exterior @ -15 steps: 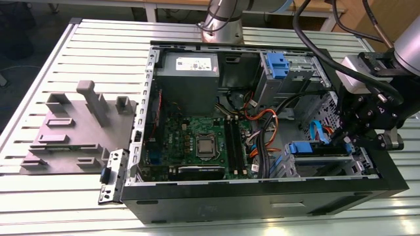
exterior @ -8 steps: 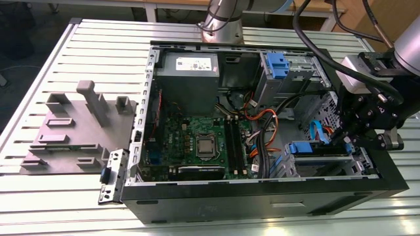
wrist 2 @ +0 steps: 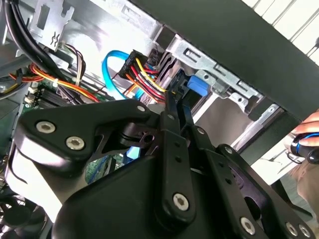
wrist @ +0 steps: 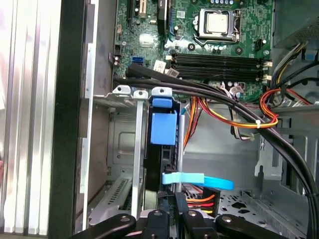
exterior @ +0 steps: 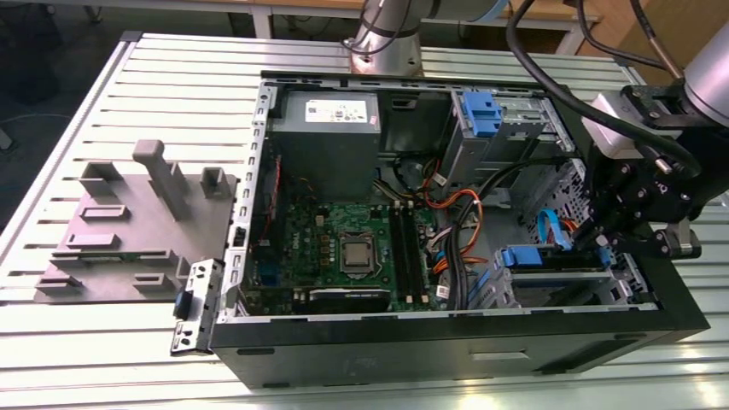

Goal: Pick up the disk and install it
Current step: 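Insert the second disk wire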

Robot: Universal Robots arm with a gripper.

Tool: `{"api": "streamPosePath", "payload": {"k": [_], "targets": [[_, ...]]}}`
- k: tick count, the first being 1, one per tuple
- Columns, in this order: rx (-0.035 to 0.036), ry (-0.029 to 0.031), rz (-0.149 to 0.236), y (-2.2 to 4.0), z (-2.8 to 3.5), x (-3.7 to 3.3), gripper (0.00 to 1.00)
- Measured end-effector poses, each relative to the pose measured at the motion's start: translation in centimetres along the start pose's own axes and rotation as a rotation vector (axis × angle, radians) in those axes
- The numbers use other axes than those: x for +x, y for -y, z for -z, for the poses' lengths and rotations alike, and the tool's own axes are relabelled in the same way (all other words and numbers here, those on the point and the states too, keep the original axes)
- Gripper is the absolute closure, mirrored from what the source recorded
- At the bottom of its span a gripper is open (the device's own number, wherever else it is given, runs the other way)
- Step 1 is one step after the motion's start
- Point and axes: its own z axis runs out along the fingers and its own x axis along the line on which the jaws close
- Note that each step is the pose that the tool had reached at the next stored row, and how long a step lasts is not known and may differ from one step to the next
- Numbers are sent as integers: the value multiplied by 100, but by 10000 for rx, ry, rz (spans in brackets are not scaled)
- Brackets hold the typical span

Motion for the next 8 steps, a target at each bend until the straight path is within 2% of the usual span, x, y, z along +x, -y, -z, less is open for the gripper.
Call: {"api": "streamPosePath", "payload": {"k": [4, 5, 6, 8], "targets": [[0, -1, 1, -2, 0, 0, 83], [-29, 2, 0, -2, 0, 0, 83], [-127, 10, -1, -2, 0, 0, 83], [-147, 11, -2, -2, -1, 0, 83]]}}
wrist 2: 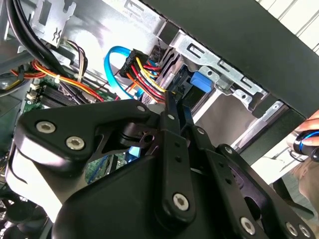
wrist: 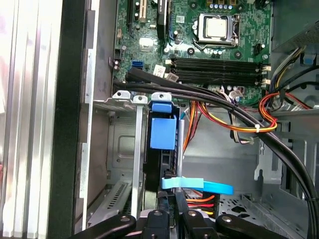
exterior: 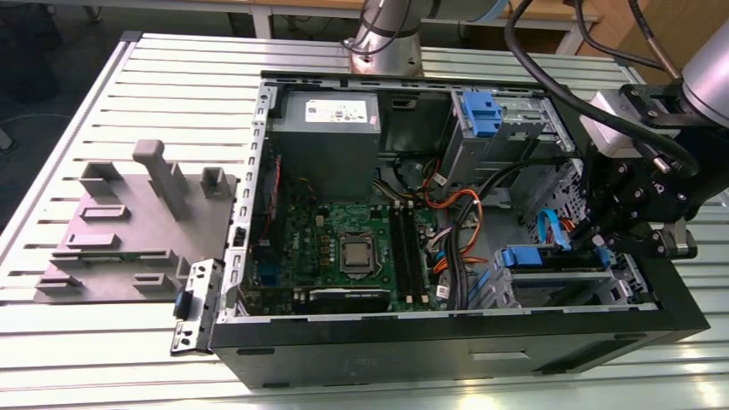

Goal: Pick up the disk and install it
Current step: 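Insert the second disk wire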

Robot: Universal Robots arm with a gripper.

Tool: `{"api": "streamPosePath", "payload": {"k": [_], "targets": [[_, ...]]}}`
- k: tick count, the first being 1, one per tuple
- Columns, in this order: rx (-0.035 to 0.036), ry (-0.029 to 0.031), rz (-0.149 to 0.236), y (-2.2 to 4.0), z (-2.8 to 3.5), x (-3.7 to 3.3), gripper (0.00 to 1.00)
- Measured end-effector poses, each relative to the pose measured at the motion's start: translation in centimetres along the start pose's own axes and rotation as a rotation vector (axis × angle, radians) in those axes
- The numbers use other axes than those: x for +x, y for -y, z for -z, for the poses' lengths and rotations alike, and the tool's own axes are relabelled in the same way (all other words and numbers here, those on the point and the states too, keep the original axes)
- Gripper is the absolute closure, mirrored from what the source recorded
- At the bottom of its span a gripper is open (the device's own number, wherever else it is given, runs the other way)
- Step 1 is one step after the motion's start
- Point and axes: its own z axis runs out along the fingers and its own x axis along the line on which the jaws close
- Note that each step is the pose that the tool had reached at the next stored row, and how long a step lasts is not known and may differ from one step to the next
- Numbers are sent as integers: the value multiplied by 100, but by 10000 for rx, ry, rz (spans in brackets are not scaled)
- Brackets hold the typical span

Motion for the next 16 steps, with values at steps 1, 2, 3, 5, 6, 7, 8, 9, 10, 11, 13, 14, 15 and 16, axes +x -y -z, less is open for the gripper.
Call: {"api": "streamPosePath", "payload": {"k": [1, 2, 3, 5, 6, 7, 8, 9, 10, 11, 13, 14, 15, 16], "targets": [[-1, 1, 1, 1, 0, 0, 83], [-3, 2, 2, 1, -1, 0, 83], [-4, 1, 2, 1, -1, 0, 83], [-4, 1, 1, 1, -5, 1, 83], [-4, -1, 2, 1, -5, 1, 83], [-4, 1, 2, 1, -6, 2, 83], [-3, 2, 3, 0, -6, 2, 83], [-4, 1, 2, -1, -6, 3, 83], [-4, 1, 2, -3, -7, 3, 83], [-4, 1, 2, -3, -7, 5, 83], [-4, 1, 2, -4, -9, 10, 83], [-4, 1, 2, -4, -9, 10, 83], [-4, 0, 2, -5, -10, 11, 83], [-4, -1, 2, -5, -12, 11, 83]]}}
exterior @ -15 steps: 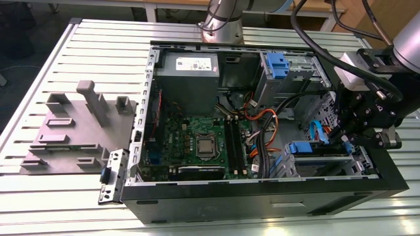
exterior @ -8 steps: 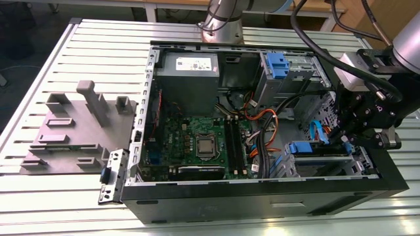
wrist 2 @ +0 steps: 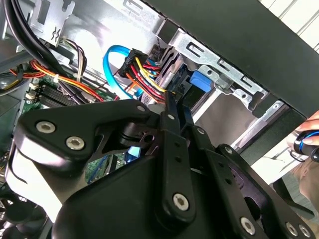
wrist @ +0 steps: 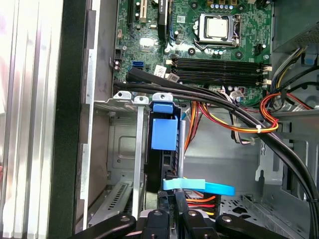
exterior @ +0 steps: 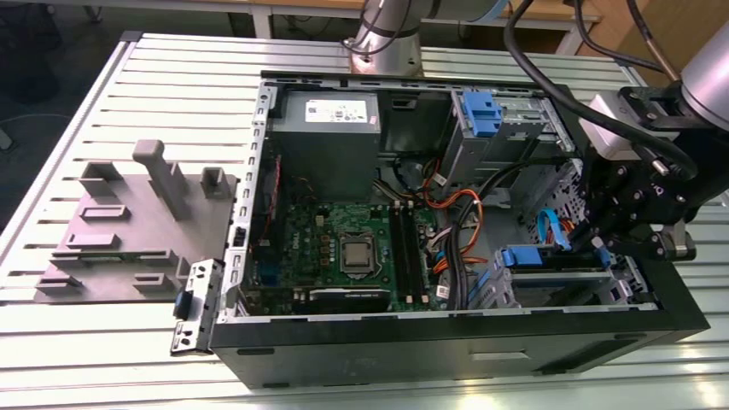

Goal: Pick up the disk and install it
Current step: 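Insert the second disk wire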

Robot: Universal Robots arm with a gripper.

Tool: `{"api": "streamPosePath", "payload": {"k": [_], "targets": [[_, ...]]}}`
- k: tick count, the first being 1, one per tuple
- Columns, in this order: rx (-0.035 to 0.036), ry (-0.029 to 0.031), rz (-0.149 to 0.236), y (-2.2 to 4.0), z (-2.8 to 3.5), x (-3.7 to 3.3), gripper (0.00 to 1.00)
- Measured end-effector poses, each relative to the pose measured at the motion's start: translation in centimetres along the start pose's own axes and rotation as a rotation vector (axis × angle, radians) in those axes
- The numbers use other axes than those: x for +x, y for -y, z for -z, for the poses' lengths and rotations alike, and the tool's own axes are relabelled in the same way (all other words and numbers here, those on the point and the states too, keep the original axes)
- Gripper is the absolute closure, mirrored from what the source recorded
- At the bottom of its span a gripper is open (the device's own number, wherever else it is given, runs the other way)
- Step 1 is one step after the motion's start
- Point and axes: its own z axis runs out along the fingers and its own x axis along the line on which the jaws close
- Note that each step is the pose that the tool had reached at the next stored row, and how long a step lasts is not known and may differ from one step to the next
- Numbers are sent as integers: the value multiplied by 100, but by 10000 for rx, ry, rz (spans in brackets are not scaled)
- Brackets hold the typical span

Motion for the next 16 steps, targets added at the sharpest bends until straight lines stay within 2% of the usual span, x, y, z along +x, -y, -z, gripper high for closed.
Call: {"api": "streamPosePath", "payload": {"k": [16], "targets": [[0, 1, 0, -2, -30, 0, 83]]}}
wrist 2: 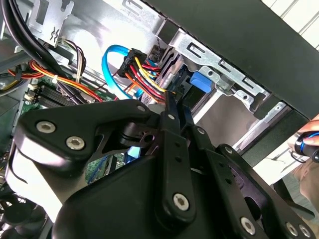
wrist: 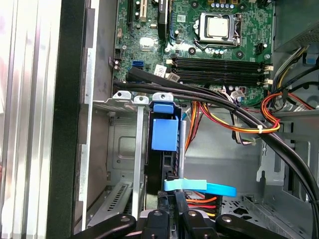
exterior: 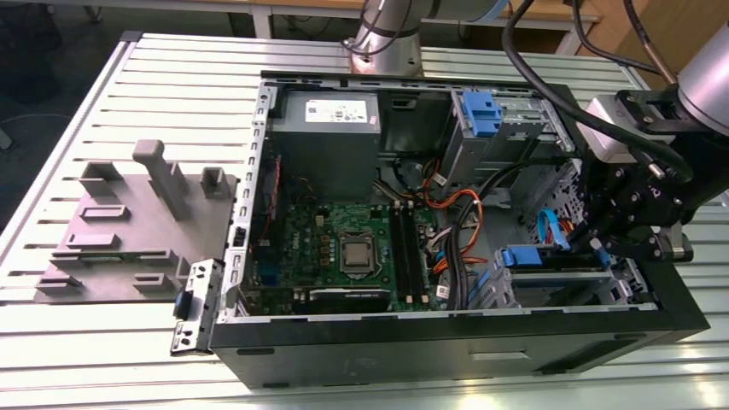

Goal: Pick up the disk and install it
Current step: 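Insert the second disk wire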

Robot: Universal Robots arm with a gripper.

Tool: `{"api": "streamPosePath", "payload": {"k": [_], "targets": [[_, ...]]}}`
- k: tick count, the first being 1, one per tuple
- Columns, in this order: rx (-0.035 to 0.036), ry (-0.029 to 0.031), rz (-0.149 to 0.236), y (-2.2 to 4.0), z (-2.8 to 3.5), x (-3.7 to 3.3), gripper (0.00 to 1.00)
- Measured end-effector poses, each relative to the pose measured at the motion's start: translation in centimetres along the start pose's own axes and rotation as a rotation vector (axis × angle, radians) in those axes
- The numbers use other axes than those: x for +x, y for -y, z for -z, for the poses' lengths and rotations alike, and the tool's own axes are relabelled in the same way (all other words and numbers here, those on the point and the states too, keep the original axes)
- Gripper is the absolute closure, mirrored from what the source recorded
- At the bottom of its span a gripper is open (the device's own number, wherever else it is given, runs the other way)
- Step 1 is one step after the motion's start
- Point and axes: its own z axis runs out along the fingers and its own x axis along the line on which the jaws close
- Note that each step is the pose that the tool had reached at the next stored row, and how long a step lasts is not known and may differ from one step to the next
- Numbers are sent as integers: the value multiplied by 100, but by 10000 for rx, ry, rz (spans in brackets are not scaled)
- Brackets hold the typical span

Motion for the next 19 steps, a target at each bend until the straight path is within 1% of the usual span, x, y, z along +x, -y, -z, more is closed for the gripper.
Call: {"api": "streamPosePath", "payload": {"k": [7, 12, 17, 19], "targets": [[0, 5, -61, 0, 15, -1, 83], [2, 10, -401, 0, 17, 0, 83], [2, 11, -423, 0, 18, 0, 83], [-25, 11, -424, 4, 17, 1, 83]]}}
